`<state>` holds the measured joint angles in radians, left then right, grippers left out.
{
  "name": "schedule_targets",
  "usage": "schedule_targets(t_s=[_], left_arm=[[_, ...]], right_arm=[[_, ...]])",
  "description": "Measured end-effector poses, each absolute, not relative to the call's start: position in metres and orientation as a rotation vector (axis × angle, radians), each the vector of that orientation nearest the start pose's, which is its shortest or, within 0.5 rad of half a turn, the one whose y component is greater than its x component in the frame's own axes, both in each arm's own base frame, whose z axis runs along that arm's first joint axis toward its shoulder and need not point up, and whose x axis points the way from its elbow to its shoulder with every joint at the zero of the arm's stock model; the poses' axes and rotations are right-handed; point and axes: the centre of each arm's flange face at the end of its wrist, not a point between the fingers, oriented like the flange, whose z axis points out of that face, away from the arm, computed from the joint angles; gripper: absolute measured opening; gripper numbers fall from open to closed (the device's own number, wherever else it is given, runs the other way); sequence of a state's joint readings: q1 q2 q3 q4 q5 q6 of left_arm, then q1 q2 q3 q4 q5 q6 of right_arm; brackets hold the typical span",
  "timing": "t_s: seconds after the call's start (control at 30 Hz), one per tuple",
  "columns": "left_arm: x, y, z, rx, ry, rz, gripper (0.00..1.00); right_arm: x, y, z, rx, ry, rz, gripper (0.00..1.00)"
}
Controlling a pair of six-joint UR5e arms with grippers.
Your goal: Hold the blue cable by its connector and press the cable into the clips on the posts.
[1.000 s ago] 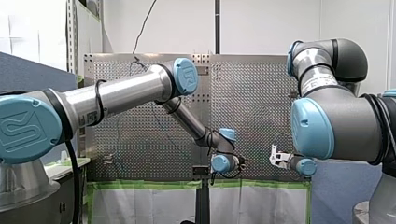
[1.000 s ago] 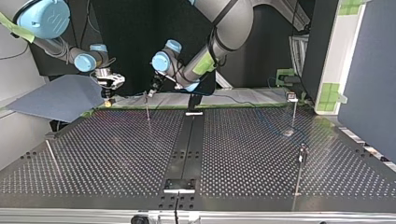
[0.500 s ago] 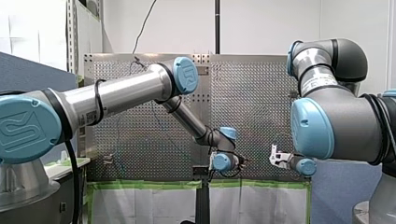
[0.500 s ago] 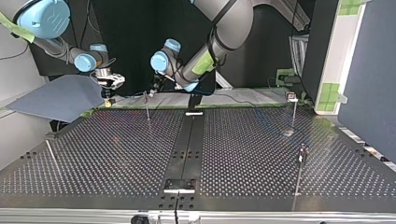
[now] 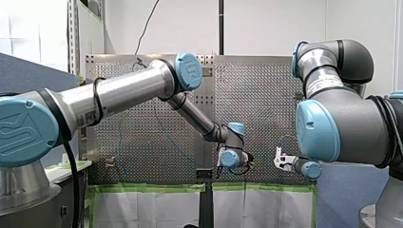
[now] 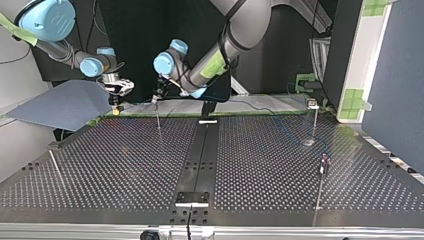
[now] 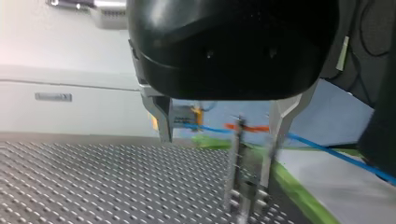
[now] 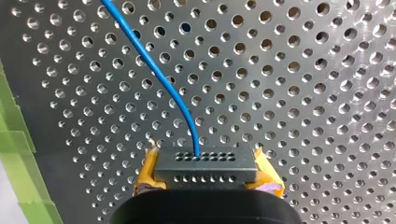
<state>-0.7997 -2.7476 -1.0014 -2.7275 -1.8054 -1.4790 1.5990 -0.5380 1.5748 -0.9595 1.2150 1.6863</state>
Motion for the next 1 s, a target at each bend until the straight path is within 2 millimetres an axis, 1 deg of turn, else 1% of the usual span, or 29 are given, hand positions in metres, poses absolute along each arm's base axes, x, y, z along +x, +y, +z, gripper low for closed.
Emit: schedule_targets(t_s=[0.07, 0.17, 0.53, 1.0], left_arm=[[0.470, -0.647, -0.011, 0.606, 1.657, -0.315, 1.00], [0.466, -0.648, -0.011, 0.605, 1.659, -0.324, 1.00], [0.451, -0.636, -0.034, 0.599, 1.691, -0.336, 1.00], [0.448, -0.636, -0.036, 0.595, 1.696, -0.344, 1.00]], right_arm=[[0.186, -0.645, -0.064, 1.498, -1.176, 1.541, 0.00], [0.186, -0.646, -0.063, 1.493, -1.176, 1.547, 0.00], [0.187, -0.646, -0.063, 1.492, -1.176, 1.551, 0.00], [0.187, -0.646, -0.063, 1.491, -1.176, 1.550, 0.00]])
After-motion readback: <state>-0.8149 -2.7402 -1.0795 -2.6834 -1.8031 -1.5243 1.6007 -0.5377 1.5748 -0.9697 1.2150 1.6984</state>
